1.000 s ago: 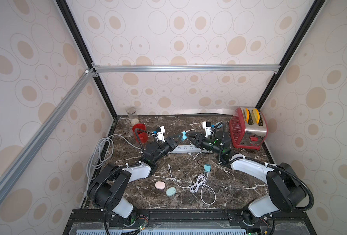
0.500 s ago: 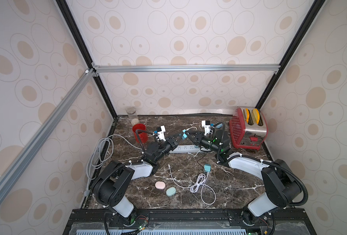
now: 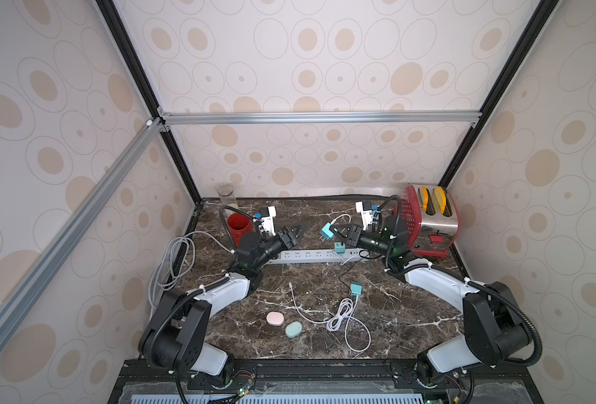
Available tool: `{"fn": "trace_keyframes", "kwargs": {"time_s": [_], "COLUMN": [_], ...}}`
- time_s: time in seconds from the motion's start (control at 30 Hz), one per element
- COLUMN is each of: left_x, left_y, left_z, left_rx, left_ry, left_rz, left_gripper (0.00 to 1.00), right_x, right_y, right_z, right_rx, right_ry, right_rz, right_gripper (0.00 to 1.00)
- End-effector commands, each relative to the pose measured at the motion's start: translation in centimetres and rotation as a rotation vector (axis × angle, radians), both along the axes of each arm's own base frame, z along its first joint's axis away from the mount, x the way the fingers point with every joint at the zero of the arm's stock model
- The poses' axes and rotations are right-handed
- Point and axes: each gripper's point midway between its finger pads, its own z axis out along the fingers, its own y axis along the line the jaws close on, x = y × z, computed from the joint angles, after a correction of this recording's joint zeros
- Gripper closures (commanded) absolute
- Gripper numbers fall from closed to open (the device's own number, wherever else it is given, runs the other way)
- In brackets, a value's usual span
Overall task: Charge the bluetooth headset
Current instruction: Insert the plug into the socket.
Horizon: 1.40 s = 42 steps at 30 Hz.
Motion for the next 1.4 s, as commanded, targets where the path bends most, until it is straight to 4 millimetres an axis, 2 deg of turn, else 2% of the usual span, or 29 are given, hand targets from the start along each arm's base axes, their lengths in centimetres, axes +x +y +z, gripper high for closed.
{"fn": "trace_keyframes", "kwargs": {"time_s": [0.0, 0.1, 0.27, 0.37, 0.5, 0.6, 0.8, 1.2, 1.37], "left_x": [-1.8, -3.2, -4.9, -6.3, -7.5, -7.5, -7.4, -6.8, -7.1], "left_y": [-0.9, -1.3, -2.3, -3.0, -3.2, -3.4, -4.9, -6.5, -6.8], "left_z": [0.7, 1.4, -0.2, -1.2, -1.1, -1.1, -1.8, -1.8, -1.8], "left_rx": [0.345, 0.46, 0.641, 0.671, 0.714, 0.715, 0.707, 0.68, 0.667], "left_ry": [-0.205, -0.323, -0.39, -0.498, -0.616, -0.611, -0.597, -0.592, -0.598], "left_rz": [-0.094, -0.175, -0.381, -0.488, -0.509, -0.515, -0.56, -0.621, -0.656], "left_gripper": [0.24, 0.26, 0.3, 0.33, 0.34, 0.35, 0.35, 0.5, 0.53], "right_x": [-3.0, -4.0, -5.1, -5.5, -5.7, -6.0, -5.9, -6.5, -6.5], "right_y": [0.9, 0.8, 0.7, 0.7, 0.8, 1.0, 1.3, 1.9, 2.0], "right_z": [1.3, 1.5, 1.2, 0.9, 0.8, 0.9, 0.9, 0.9, 0.9], "right_rx": [-0.137, -0.177, -0.264, -0.298, -0.323, -0.312, -0.305, -0.289, -0.287], "right_ry": [-0.199, -0.295, -0.401, -0.445, -0.499, -0.522, -0.559, -0.592, -0.613], "right_rz": [0.189, 0.254, 0.348, 0.406, 0.444, 0.478, 0.502, 0.541, 0.549], "right_gripper": [0.92, 0.93, 0.93, 0.94, 0.94, 0.94, 0.94, 0.94, 0.94]}}
